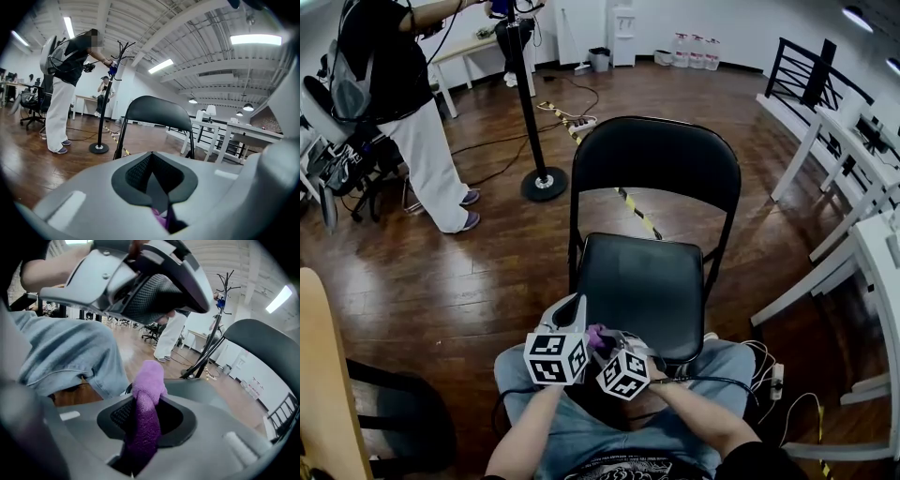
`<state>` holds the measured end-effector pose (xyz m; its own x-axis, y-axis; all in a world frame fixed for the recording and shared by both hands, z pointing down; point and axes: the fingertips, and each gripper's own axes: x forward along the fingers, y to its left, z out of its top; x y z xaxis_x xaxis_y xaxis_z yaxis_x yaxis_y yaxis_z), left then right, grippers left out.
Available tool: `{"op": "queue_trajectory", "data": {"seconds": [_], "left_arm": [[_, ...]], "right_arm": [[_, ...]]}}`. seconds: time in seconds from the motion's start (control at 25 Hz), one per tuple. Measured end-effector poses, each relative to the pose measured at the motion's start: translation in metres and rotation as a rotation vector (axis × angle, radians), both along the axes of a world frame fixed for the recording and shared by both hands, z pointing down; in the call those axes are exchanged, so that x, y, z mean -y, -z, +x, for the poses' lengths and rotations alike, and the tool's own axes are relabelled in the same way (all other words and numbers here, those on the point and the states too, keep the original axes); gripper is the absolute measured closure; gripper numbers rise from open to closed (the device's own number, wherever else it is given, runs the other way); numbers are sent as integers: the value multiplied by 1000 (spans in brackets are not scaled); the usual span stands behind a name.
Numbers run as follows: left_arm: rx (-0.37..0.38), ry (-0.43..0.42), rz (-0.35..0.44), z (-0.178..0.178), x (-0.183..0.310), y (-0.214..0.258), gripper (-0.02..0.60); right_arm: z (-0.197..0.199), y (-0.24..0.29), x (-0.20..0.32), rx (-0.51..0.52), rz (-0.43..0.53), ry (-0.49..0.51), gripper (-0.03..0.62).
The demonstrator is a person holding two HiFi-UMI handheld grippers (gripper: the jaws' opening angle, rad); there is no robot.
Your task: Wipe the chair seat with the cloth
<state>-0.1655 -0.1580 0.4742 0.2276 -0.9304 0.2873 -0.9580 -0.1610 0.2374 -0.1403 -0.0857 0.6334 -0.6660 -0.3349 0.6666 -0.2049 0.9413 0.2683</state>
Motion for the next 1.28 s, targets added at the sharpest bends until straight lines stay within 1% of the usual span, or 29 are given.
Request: {"op": "queue_trajectory", "data": {"seconds": [0.2, 0.36, 0.48, 0.64, 0.88, 1.0, 1.28], "left_arm": [[2, -13, -4, 7, 3, -4, 578], [12, -23, 15, 8, 8, 2, 577], [6, -25, 40, 7, 17, 12, 578], [24, -44, 76, 14, 29, 26, 577], [43, -92, 82, 24, 42, 28, 577], [46, -98, 68, 22, 47, 25, 578], [56, -114, 25, 29, 59, 7, 578]], "right_arm": [[1, -2, -2, 3, -1, -1, 503], [7, 18, 23, 8, 44, -31, 503], [16, 41, 60, 19, 87, -69, 503], [30, 69, 119, 29, 144, -142, 503], [39, 90, 206, 11, 215, -206, 503], [42, 85, 245, -14, 230, -235, 503], [54, 43, 311, -110, 212, -283, 503]]}}
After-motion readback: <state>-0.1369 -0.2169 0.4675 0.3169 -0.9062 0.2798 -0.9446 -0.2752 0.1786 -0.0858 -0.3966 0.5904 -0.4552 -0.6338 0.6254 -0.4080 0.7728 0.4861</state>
